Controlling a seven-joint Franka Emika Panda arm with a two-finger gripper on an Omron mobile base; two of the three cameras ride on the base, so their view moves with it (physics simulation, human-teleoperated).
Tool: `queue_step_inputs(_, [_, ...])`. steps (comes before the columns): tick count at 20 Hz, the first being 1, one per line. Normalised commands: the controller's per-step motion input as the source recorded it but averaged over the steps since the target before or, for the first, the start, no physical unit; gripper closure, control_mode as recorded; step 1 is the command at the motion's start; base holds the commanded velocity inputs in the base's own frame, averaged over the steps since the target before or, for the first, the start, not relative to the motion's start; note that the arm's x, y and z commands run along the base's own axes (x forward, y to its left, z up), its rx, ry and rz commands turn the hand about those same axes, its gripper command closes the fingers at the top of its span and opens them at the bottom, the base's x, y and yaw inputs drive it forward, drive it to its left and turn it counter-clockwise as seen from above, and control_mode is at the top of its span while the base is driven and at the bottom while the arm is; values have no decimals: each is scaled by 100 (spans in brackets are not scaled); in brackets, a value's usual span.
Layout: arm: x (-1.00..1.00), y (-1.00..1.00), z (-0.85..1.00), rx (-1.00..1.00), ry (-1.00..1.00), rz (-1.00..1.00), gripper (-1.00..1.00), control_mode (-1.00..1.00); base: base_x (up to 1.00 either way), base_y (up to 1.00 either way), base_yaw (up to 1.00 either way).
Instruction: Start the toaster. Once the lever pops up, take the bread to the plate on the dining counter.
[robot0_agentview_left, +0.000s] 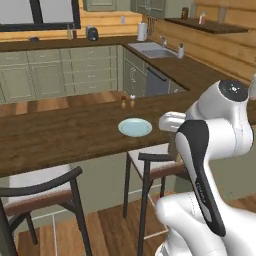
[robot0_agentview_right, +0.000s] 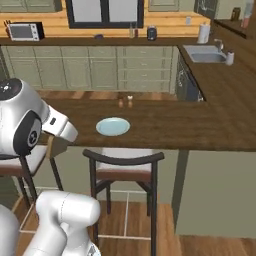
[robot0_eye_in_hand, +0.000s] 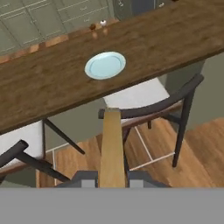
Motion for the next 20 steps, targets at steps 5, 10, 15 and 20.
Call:
queue_step_inputs(5, [0, 0, 0, 0, 0, 0, 100, 100, 99, -45, 40])
queue_step_inputs(10, [20, -3, -4, 2, 5, 5, 100, -100, 80, -16, 21])
queue_step_inputs(15, [100, -49, -35, 9, 13, 28, 100, -100, 0, 0, 0])
queue_step_inputs(20, [100, -43, -55, 4, 6, 26, 100, -100, 0, 0, 0])
